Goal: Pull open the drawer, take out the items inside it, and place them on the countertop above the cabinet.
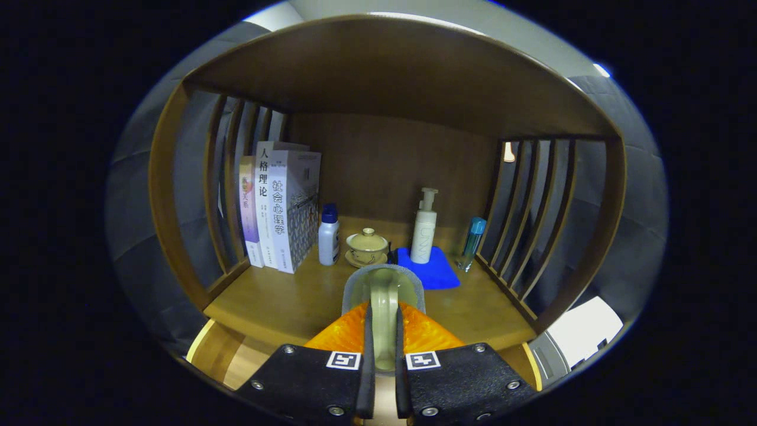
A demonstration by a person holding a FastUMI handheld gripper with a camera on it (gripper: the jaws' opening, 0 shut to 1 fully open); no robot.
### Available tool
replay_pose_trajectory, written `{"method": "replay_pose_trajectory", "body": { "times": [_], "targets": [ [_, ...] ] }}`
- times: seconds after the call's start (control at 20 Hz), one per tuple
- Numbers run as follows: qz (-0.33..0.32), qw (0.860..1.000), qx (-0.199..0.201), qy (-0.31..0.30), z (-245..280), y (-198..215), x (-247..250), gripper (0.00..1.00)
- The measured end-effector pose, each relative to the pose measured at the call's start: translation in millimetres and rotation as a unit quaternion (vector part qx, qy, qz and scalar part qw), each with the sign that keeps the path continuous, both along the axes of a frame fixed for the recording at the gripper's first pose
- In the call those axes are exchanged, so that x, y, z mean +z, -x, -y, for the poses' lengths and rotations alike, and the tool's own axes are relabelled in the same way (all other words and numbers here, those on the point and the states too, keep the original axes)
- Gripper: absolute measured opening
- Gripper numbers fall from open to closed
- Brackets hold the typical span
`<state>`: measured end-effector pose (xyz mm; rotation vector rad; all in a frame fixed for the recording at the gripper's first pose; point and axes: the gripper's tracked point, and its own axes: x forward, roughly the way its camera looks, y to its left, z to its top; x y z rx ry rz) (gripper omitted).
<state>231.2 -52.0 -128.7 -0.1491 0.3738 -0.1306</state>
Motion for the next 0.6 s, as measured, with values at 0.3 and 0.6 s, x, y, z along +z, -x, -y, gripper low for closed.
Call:
{"method": "replay_pose_trajectory", "body": {
  "times": [0.3,0.6],
  "targets": [
    [-0.021,1.0,0.0,-0.022,7,-33,-24,0.14],
    [-0.036,0.999,0.007,-0.027,11,-55,-46,0.14]
  ]
}}
